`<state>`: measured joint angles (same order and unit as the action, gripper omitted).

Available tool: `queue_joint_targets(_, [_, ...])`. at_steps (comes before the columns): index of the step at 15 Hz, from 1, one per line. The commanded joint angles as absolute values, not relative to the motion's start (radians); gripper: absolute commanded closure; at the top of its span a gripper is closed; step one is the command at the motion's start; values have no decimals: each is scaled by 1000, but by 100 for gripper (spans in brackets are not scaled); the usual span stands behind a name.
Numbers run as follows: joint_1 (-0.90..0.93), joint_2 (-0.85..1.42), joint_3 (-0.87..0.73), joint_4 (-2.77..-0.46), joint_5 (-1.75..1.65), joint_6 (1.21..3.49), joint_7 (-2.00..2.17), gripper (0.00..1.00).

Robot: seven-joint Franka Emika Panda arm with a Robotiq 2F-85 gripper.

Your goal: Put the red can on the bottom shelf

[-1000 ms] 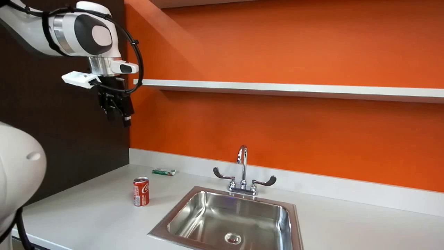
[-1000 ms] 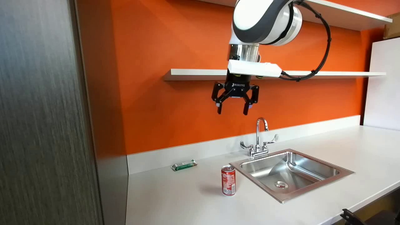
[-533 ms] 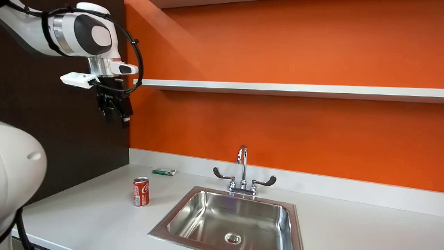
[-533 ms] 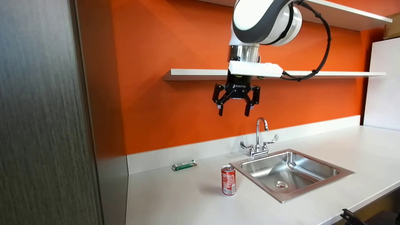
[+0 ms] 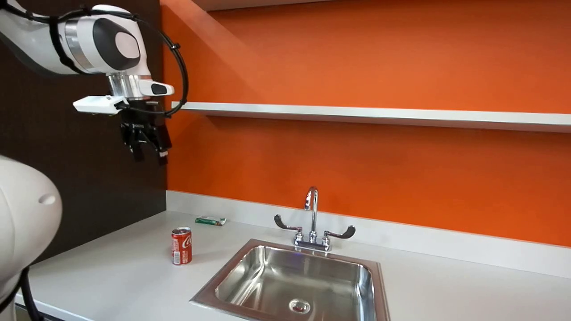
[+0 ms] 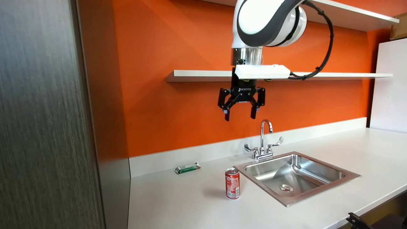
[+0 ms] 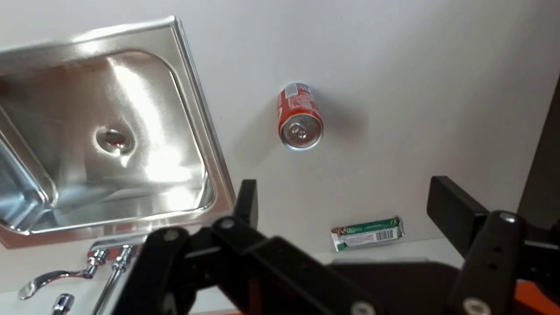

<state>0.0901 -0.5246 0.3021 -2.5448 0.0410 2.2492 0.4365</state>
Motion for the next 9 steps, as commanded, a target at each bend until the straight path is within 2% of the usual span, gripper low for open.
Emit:
queue_joint_targets(1, [116,-532,279,-2588,26,2394,364,0])
queue_joint_targets(3, [138,-526,262,-2604,46,2435,310,0])
queue_joint_targets(9, [162,-518,233,-2601,64,2334,282,0])
